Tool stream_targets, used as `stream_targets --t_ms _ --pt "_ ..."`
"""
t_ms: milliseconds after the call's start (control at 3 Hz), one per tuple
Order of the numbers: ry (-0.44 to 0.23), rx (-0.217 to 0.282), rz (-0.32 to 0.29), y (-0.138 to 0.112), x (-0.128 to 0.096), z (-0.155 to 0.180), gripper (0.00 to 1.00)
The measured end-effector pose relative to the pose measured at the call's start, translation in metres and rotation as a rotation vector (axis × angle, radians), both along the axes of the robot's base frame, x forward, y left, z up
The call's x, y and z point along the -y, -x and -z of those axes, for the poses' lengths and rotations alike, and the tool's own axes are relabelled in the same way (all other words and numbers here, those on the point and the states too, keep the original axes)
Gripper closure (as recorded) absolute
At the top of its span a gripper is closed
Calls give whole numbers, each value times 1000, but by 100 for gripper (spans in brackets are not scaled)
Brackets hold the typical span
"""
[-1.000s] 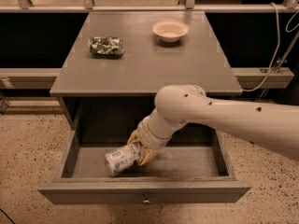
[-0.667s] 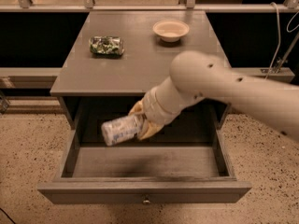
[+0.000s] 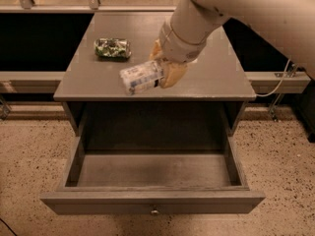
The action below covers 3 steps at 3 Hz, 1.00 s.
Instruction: Pick blue plastic bottle from top drawer and place on counter
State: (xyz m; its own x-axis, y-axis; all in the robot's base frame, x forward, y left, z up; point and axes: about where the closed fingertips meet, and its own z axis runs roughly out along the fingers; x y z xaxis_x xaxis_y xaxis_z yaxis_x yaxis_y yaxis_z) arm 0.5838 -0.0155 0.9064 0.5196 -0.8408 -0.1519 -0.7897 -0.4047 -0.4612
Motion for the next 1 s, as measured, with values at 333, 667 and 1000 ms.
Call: stream_targets --t_ms 333,667,1000 --pt "77 -107 148 -47 40 7 100" --pt "40 -254 305 -75 85 31 100" --pt "-144 -364 429 -73 131 47 77"
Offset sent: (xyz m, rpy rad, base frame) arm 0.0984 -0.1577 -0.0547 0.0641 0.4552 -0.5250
